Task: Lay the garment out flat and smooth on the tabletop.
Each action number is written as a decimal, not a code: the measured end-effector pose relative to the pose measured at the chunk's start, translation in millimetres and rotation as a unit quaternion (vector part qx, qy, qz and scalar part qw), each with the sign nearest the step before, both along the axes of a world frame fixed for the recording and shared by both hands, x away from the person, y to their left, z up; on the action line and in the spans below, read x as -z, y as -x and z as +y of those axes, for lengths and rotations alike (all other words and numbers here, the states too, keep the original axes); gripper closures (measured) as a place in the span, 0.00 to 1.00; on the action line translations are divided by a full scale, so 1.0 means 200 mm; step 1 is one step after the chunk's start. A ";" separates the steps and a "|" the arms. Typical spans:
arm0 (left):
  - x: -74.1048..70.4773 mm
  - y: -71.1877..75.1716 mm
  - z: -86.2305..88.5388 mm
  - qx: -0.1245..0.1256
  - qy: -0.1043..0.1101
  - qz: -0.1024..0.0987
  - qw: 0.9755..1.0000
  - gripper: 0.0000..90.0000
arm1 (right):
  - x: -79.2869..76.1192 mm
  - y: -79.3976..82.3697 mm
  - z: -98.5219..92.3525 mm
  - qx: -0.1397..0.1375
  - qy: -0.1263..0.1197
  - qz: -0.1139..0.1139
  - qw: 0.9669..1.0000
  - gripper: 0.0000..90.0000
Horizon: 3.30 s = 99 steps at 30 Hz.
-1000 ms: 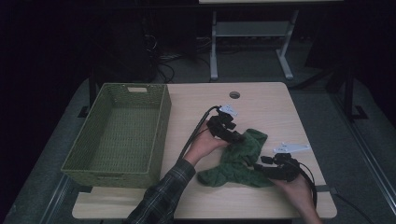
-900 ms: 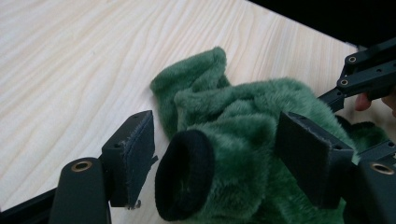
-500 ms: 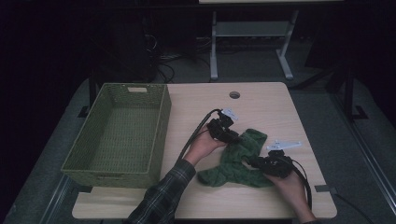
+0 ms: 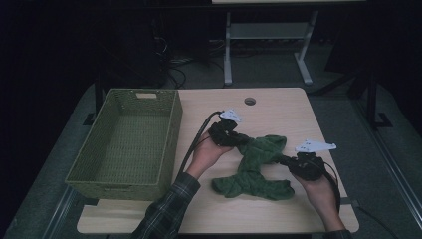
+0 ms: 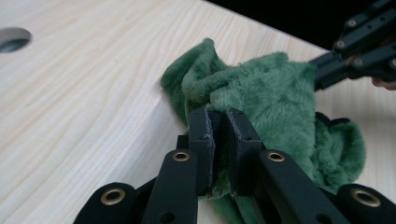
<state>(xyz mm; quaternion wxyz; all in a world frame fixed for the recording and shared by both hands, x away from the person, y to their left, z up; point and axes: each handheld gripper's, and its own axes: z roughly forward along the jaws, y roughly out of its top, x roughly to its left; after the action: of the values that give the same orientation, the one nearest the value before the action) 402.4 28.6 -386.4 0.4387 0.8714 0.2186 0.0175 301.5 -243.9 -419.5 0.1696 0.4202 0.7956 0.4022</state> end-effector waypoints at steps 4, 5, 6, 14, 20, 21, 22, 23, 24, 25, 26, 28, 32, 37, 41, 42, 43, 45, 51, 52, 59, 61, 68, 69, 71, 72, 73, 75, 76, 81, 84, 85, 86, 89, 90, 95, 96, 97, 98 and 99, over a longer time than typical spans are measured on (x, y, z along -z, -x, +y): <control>-0.04 0.05 0.09 -0.028 0.014 -0.017 0.999 0.91 | -0.08 -0.02 0.03 -0.010 0.006 -0.020 1.000 0.98; -0.03 0.06 0.11 -0.036 0.015 -0.018 0.999 0.91 | -0.09 -0.03 0.04 -0.012 0.010 -0.022 1.000 0.98; -0.03 0.06 0.11 -0.036 0.015 -0.018 0.999 0.92 | -0.11 -0.04 0.06 -0.016 0.011 -0.026 0.999 0.98; 0.11 0.07 0.27 -0.094 0.003 0.015 0.995 0.92 | -0.09 -0.20 0.19 -0.048 0.029 -0.019 0.998 0.98; 0.28 0.06 0.31 -0.115 -0.040 0.041 0.992 0.92 | 0.03 -0.29 0.28 -0.065 0.049 0.015 0.997 0.98; 0.28 0.06 0.31 -0.115 -0.040 0.041 0.992 0.92 | 0.05 -0.31 0.29 -0.068 0.056 0.019 0.996 0.98; 0.33 0.05 0.31 -0.112 -0.051 0.049 0.991 0.92 | 0.08 -0.32 0.30 -0.067 0.063 0.027 0.995 0.98; 0.35 0.05 0.30 -0.115 -0.047 0.053 0.991 0.91 | 0.09 -0.33 0.30 -0.068 0.064 0.031 0.995 0.98; 0.36 0.05 0.30 -0.106 -0.057 0.052 0.991 0.91 | 0.11 -0.34 0.30 -0.064 0.063 0.039 0.995 0.98; 0.37 0.05 0.29 -0.106 -0.056 0.054 0.991 0.91 | 0.12 -0.35 0.30 -0.065 0.065 0.042 0.995 0.97; 0.37 0.05 0.29 -0.106 -0.055 0.055 0.991 0.91 | 0.13 -0.36 0.30 -0.062 0.063 0.049 0.995 0.97; 0.37 0.05 0.28 -0.102 -0.057 0.052 0.992 0.89 | 0.15 -0.37 0.29 -0.062 0.060 0.060 0.994 0.95; 0.33 0.06 0.31 -0.114 -0.041 0.044 0.992 0.74 | 0.14 -0.36 0.27 -0.061 0.051 0.054 0.995 0.79; 0.25 0.08 0.34 -0.125 -0.018 0.026 0.992 0.58 | 0.07 -0.33 0.22 -0.050 0.034 0.037 0.997 0.69; 0.17 0.08 0.34 -0.132 0.003 0.009 0.991 0.57 | -0.01 -0.32 0.19 -0.040 0.014 0.009 0.999 0.68; 0.15 0.06 0.34 -0.137 0.010 0.003 0.991 0.57 | -0.03 -0.32 0.19 -0.041 0.012 0.010 0.999 0.67; 0.13 0.05 0.34 -0.138 0.012 -0.001 0.990 0.57 | -0.06 -0.33 0.20 -0.040 0.013 0.010 0.999 0.66; 0.11 0.01 0.34 -0.143 0.009 -0.009 0.990 0.57 | -0.10 -0.38 0.22 -0.037 0.013 0.013 0.999 0.65; 0.11 -0.10 0.31 -0.153 0.012 -0.007 0.988 0.57 | -0.14 -0.49 0.28 -0.033 0.005 0.016 0.999 0.65; 0.12 -0.12 0.30 -0.151 0.008 -0.007 0.988 0.57 | -0.14 -0.54 0.31 -0.034 0.004 0.019 0.999 0.66; 0.26 -0.24 0.24 -0.164 -0.003 0.021 0.986 0.57 | -0.05 -0.67 0.46 -0.039 0.028 0.049 0.998 0.66; 0.31 -0.25 0.23 -0.160 -0.012 0.028 0.987 0.57 | -0.02 -0.68 0.49 -0.039 0.034 0.059 0.997 0.66; 0.38 -0.26 0.18 -0.151 -0.033 0.039 0.987 0.54 | 0.10 -0.68 0.52 -0.040 0.079 0.079 0.993 0.65; 0.38 -0.26 0.18 -0.147 -0.040 0.035 0.988 0.54 | 0.12 -0.69 0.51 -0.038 0.082 0.083 0.993 0.65; 0.38 -0.26 0.17 -0.145 -0.040 0.036 0.988 0.54 | 0.14 -0.69 0.49 -0.033 0.080 0.085 0.993 0.68; 0.38 -0.26 0.17 -0.145 -0.040 0.037 0.988 0.54 | 0.15 -0.69 0.47 -0.033 0.078 0.086 0.993 0.70; 0.38 -0.26 0.17 -0.145 -0.040 0.037 0.988 0.54 | 0.15 -0.69 0.47 -0.033 0.078 0.086 0.993 0.70; 0.39 -0.26 0.15 -0.139 -0.041 0.040 0.989 0.54 | 0.18 -0.69 0.46 -0.032 0.077 0.094 0.992 0.79; 0.39 -0.26 0.14 -0.135 -0.043 0.040 0.989 0.54 | 0.18 -0.69 0.45 -0.032 0.075 0.096 0.992 0.84; 0.40 -0.27 0.11 -0.129 -0.051 0.040 0.990 0.54 | 0.16 -0.68 0.41 -0.035 0.047 0.088 0.994 0.97; 0.39 -0.27 0.10 -0.128 -0.045 0.038 0.990 0.54 | 0.11 -0.66 0.36 -0.038 0.014 0.075 0.996 0.97; 0.39 -0.27 0.10 -0.127 -0.044 0.038 0.990 0.54 | 0.09 -0.66 0.35 -0.040 0.009 0.068 0.997 0.97; 0.38 -0.27 0.09 -0.126 -0.042 0.038 0.990 0.53 | 0.07 -0.65 0.33 -0.042 -0.004 0.061 0.997 0.97; 0.38 -0.27 0.09 -0.126 -0.041 0.039 0.991 0.51 | 0.04 -0.64 0.31 -0.046 -0.010 0.047 0.998 0.97; 0.39 -0.28 0.08 -0.120 -0.045 0.041 0.991 0.52 | 0.02 -0.63 0.29 -0.052 -0.014 0.033 0.998 0.97; 0.40 -0.28 0.06 -0.107 -0.060 0.043 0.992 0.71 | 0.00 -0.61 0.27 -0.056 -0.017 0.026 0.998 0.97; 0.40 -0.28 0.05 -0.106 -0.058 0.045 0.992 0.77 | 0.00 -0.61 0.27 -0.056 -0.019 0.024 0.998 0.97; 0.40 -0.28 0.05 -0.106 -0.058 0.045 0.992 0.83 | 0.00 -0.61 0.27 -0.057 -0.019 0.022 0.998 0.97; 0.40 -0.27 0.05 -0.104 -0.063 0.044 0.992 0.90 | -0.02 -0.60 0.27 -0.059 -0.018 0.017 0.998 0.97; 0.40 -0.27 0.06 -0.105 -0.061 0.044 0.992 0.94 | -0.02 -0.60 0.27 -0.059 -0.017 0.014 0.998 0.97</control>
<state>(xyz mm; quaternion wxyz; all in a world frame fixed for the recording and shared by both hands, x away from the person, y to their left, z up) 456.9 39.9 -465.9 0.3705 0.8689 0.3262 0.0380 421.6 -190.5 -415.6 0.1272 0.3814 0.8141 0.4191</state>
